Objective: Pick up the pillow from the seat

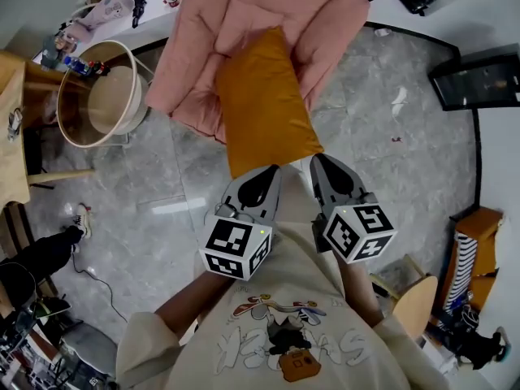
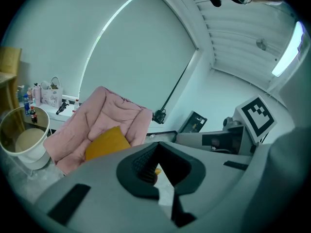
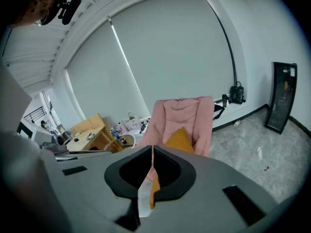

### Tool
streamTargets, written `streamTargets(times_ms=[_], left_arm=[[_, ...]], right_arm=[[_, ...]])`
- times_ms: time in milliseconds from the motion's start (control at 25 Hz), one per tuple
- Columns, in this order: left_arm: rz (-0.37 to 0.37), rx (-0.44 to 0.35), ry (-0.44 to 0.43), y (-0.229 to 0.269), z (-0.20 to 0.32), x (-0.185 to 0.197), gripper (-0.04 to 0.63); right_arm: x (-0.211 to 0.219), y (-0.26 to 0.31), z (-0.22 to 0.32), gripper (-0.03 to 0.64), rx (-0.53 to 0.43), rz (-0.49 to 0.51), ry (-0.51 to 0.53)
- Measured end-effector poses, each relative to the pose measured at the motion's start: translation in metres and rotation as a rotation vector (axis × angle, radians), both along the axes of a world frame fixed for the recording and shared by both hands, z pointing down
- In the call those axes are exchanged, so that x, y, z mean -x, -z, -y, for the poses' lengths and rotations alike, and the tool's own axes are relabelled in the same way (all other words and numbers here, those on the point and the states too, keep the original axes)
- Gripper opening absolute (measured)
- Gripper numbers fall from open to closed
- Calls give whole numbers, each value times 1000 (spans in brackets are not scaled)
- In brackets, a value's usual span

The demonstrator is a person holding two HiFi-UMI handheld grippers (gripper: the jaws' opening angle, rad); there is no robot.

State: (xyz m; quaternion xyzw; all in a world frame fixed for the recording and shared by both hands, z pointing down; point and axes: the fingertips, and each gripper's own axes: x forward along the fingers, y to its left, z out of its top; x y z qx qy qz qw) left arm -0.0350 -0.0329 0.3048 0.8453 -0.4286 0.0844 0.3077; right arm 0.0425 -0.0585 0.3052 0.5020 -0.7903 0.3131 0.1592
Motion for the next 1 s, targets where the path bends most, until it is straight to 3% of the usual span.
streamTargets(times_ms=[200,680,760,880,1000], left_arm=[[20,80,34,-22,35,-15,6],[24,241,68,-92,95,-62,6],[37,255,66,-104,100,-66,5],[49,271,79,-121,108,-63,5],[54,284,93,-134,113,-60,5]], right_arm=[[-7,-16,41,28,39,47,69],[-47,-98,94,39,256,80,126],[-50,-111,100,88,295,99,144],[-50,-132,107,247,373,127,169],[-53,-146,113,279,417,133,167]])
